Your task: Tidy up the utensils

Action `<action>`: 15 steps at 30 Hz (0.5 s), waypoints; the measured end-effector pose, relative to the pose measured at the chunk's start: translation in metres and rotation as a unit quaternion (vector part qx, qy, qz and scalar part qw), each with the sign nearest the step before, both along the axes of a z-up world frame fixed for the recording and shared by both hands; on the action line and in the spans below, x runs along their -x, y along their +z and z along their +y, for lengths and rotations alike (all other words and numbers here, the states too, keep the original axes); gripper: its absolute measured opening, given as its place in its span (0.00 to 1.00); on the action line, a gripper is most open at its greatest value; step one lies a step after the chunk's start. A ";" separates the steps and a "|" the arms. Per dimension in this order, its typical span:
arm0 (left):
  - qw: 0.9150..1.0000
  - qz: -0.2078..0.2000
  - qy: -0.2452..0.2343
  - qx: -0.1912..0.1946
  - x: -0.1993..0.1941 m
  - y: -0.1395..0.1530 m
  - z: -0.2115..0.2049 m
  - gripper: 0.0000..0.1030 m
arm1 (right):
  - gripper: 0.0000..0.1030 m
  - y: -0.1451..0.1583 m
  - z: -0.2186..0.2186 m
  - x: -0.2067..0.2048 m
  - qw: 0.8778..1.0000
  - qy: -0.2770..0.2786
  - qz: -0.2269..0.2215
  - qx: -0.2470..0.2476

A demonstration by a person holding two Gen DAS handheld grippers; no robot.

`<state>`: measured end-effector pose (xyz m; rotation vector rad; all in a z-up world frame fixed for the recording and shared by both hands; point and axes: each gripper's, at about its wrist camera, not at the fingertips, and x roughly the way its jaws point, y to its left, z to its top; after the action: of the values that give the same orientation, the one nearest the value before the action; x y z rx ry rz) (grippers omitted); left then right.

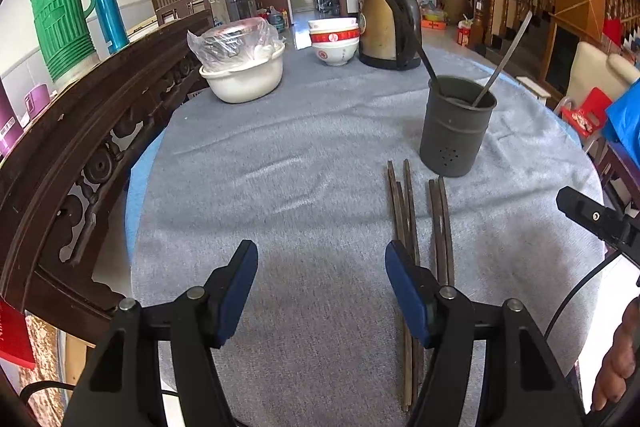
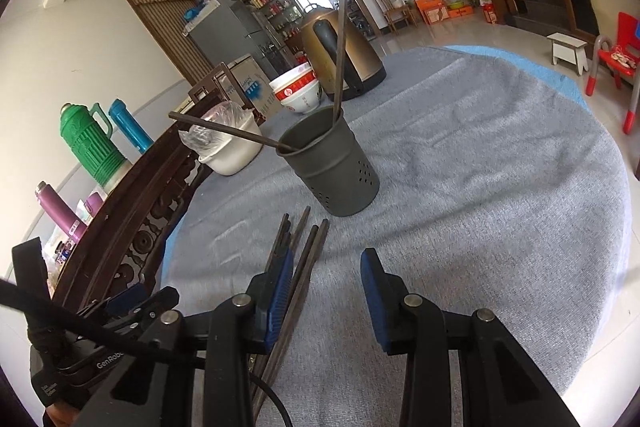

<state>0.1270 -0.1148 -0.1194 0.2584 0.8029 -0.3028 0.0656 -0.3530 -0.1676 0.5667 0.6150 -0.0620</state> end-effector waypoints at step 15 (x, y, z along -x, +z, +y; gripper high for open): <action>0.999 0.030 -0.008 -0.044 -0.020 -0.029 -0.020 0.65 | 0.38 -0.017 -0.005 -0.018 1.000 0.006 0.024 -0.007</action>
<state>0.1467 -0.1351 -0.1481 0.3386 0.8757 -0.2921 0.0841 -0.3575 -0.1850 0.5756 0.6657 -0.0611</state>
